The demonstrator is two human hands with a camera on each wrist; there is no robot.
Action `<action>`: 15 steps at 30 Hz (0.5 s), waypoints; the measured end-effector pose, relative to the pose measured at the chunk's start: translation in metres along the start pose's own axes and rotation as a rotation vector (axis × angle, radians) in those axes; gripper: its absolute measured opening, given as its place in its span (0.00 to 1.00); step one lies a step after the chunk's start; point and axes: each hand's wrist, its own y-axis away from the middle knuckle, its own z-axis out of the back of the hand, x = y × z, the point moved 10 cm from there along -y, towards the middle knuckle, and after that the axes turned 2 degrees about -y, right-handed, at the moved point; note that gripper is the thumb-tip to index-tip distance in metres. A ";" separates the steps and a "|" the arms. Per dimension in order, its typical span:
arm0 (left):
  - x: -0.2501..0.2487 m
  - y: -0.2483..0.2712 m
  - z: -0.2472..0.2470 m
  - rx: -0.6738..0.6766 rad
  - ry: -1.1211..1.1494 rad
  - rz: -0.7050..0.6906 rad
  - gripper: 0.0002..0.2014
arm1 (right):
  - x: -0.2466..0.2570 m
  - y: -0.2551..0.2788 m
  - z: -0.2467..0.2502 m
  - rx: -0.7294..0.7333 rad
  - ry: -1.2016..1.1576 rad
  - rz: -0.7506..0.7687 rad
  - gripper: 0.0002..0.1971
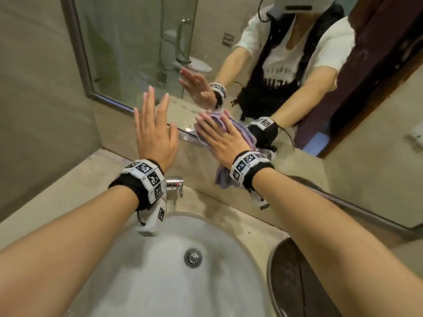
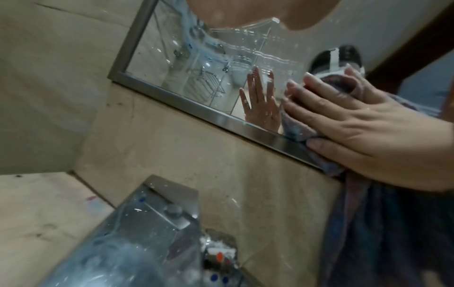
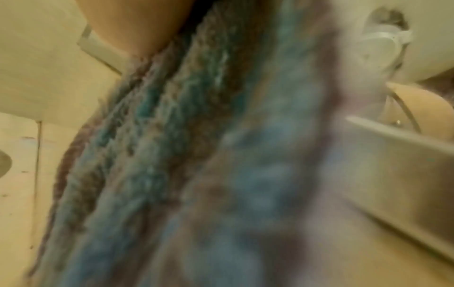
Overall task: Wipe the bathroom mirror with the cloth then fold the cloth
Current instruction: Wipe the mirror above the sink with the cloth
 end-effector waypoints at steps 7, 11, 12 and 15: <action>0.001 -0.012 0.003 0.014 -0.005 0.036 0.29 | -0.087 0.003 0.090 -0.293 -0.090 -0.228 0.28; -0.024 -0.036 0.015 -0.048 0.037 -0.010 0.28 | -0.137 -0.003 0.154 -0.329 0.006 -0.447 0.29; -0.022 -0.040 0.019 -0.069 0.046 0.004 0.28 | -0.138 -0.008 0.161 -0.339 0.016 -0.482 0.30; 0.000 -0.042 0.023 -0.079 0.033 0.054 0.27 | -0.112 -0.030 0.158 -0.323 0.024 -0.444 0.31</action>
